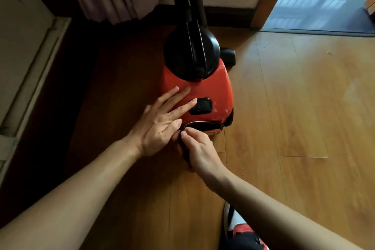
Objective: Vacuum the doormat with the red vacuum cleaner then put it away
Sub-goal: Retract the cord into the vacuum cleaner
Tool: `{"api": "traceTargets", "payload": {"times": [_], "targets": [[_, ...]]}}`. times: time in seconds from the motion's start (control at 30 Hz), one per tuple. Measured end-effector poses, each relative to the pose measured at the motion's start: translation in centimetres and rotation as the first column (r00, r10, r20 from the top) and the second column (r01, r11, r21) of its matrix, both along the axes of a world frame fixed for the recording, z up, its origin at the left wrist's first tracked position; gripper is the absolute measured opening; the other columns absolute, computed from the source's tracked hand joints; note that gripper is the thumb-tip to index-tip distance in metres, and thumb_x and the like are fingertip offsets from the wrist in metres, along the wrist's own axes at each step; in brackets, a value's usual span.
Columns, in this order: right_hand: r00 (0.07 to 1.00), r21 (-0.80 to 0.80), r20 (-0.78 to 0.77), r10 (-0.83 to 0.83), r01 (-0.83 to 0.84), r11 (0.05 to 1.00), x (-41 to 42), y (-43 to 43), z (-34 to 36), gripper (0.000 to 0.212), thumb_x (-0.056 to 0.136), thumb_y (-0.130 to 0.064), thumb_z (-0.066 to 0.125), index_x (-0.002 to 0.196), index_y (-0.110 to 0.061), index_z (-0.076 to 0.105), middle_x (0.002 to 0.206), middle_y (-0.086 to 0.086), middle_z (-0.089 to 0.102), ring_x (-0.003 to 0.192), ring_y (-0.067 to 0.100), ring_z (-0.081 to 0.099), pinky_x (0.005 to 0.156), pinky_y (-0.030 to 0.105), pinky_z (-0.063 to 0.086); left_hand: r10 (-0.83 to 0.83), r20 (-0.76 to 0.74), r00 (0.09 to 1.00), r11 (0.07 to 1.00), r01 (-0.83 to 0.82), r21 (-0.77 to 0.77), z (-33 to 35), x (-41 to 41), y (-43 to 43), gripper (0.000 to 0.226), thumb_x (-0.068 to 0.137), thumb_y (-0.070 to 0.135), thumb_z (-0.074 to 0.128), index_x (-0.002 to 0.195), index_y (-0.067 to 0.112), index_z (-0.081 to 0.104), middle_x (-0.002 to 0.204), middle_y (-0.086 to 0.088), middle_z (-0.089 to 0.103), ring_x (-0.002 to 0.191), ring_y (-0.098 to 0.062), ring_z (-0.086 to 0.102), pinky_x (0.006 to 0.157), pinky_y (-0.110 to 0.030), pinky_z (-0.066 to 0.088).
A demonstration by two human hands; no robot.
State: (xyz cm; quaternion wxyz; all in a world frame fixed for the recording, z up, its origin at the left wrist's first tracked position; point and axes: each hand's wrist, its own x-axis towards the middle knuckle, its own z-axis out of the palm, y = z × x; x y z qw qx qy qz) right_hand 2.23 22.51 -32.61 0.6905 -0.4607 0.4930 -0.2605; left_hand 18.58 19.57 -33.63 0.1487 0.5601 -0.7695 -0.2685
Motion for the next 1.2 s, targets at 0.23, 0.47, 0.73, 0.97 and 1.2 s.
{"api": "traceTargets", "payload": {"times": [0.23, 0.47, 0.73, 0.97, 1.2], "targets": [[0.998, 0.132, -0.064, -0.025, 0.033, 0.991, 2.2, 0.4, -5.4, 0.042, 0.110, -0.023, 0.040, 0.074, -0.009, 0.056, 0.059, 0.001, 0.051, 0.042, 0.008, 0.043, 0.039, 0.019, 0.031, -0.001, 0.228, 0.974, 0.988, 0.036, -0.150, -1.4, 0.1, -0.1, 0.096, 0.083, 0.038, 0.074, 0.156, 0.044, 0.011, 0.166, 0.015, 0.001, 0.153, -0.009, -0.003, 0.105, -0.038, 0.024], [0.993, 0.153, -0.117, 0.023, -0.005, 0.988, -0.6, 0.2, -10.0, 0.038, 0.104, -0.043, 0.054, 0.079, -0.017, 0.065, 0.058, -0.009, 0.050, 0.051, 0.010, 0.043, 0.046, 0.023, 0.033, 0.015, 0.287, 0.958, 0.986, 0.034, -0.166, -1.4, -0.2, -0.1, 0.111, 0.073, 0.036, 0.084, 0.156, 0.043, 0.010, 0.167, 0.011, 0.003, 0.153, -0.012, -0.002, 0.107, -0.042, 0.030], [0.855, 0.011, -0.510, 0.088, -0.095, 0.995, -5.2, -2.1, -11.9, 0.048, 0.085, -0.056, 0.074, 0.105, -0.013, 0.072, 0.098, -0.001, 0.077, 0.081, 0.013, 0.074, 0.073, 0.035, 0.064, 0.027, 0.286, 0.958, 0.977, 0.035, -0.209, -1.7, -0.2, -0.1, 0.116, 0.067, 0.030, 0.088, 0.156, 0.040, 0.014, 0.167, 0.006, 0.009, 0.154, -0.018, 0.005, 0.103, -0.047, 0.039], [0.746, -0.084, -0.666, 0.012, -0.090, 0.992, -5.1, -3.4, -11.1, 0.066, 0.078, -0.074, 0.069, 0.118, -0.022, 0.067, 0.102, -0.003, 0.069, 0.088, 0.019, 0.067, 0.078, 0.037, 0.061, 0.049, 0.338, 0.940, 0.974, 0.030, -0.225, -2.0, -0.6, 0.1, 0.122, 0.062, 0.031, 0.090, 0.156, 0.037, 0.012, 0.167, 0.003, 0.004, 0.154, -0.020, 0.002, 0.104, -0.049, 0.038], [0.724, -0.036, -0.684, 0.089, -0.156, 0.987, -7.6, -5.4, -11.1, 0.073, 0.069, -0.083, 0.066, 0.114, -0.025, 0.071, 0.106, -0.003, 0.074, 0.093, 0.016, 0.071, 0.081, 0.039, 0.062, 0.076, 0.337, 0.938, 0.961, 0.021, -0.275, -2.5, -0.7, 0.1, 0.117, 0.064, 0.021, 0.088, 0.156, 0.034, 0.016, 0.167, 0.001, 0.007, 0.154, -0.022, 0.005, 0.104, -0.049, 0.038]]}}
